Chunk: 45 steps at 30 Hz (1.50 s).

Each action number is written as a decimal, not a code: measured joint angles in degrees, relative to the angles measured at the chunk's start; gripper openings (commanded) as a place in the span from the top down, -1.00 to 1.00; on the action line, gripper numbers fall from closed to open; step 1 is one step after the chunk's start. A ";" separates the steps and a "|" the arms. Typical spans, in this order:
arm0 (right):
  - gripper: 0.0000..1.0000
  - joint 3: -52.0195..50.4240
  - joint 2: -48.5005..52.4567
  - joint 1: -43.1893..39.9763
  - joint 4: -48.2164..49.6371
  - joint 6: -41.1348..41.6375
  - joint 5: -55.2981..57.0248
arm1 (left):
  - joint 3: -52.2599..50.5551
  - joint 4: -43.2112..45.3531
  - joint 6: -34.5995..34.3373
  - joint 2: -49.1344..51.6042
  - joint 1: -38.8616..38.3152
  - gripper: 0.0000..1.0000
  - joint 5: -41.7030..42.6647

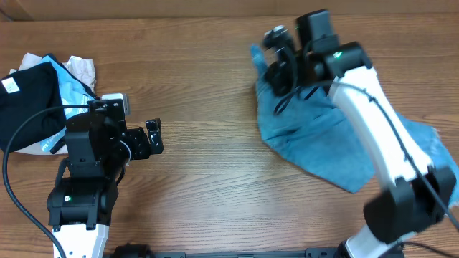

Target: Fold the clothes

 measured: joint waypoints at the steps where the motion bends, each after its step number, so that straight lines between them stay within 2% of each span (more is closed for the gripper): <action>1: 0.92 0.26 -1.46 2.47 -1.40 0.31 -0.13 | 0.00 0.13 0.00 0.00 0.00 -1.00 0.00; 4: 0.89 0.46 -4.98 9.55 -3.96 1.46 -0.22 | 0.00 0.20 0.00 0.00 0.00 -1.00 0.00; 5: 0.72 0.48 -5.92 11.80 -4.90 2.05 0.17 | 0.00 0.20 0.00 0.00 0.00 -1.00 0.00; 6: 0.35 0.57 -6.54 13.53 -6.08 2.64 0.61 | 0.00 0.17 0.00 0.00 0.00 -1.00 0.00; 7: 0.22 0.68 -6.95 14.97 -7.43 2.99 1.25 | 0.00 0.17 0.00 0.00 0.00 -1.00 0.02; 12: 0.23 0.81 -7.65 17.86 -12.76 3.58 8.90 | 0.00 0.13 0.00 0.00 0.00 -1.00 0.02; 17: 0.13 0.81 -7.65 16.59 -12.81 6.08 17.14 | 0.00 -0.63 0.02 0.00 0.00 -1.00 0.94; 22: -0.11 0.81 -7.65 13.49 -13.05 9.68 24.41 | 0.02 -4.76 0.00 0.00 0.00 -1.00 3.17; 27: -0.24 0.81 -7.67 9.53 -13.88 12.83 27.04 | 0.07 -11.21 0.48 2.27 0.00 -0.99 3.30; 30: -0.33 0.81 -7.67 6.97 -13.99 14.62 26.99 | 0.07 -12.37 2.51 6.62 0.02 -1.00 3.28; 36: -0.33 0.81 -7.72 2.69 -16.04 16.59 26.99 | 0.07 -9.57 5.81 18.18 4.17 -1.00 5.49; 45: -0.33 0.81 -7.80 -1.22 -16.83 17.49 24.81 | 0.17 2.38 15.08 34.71 6.82 -0.98 12.39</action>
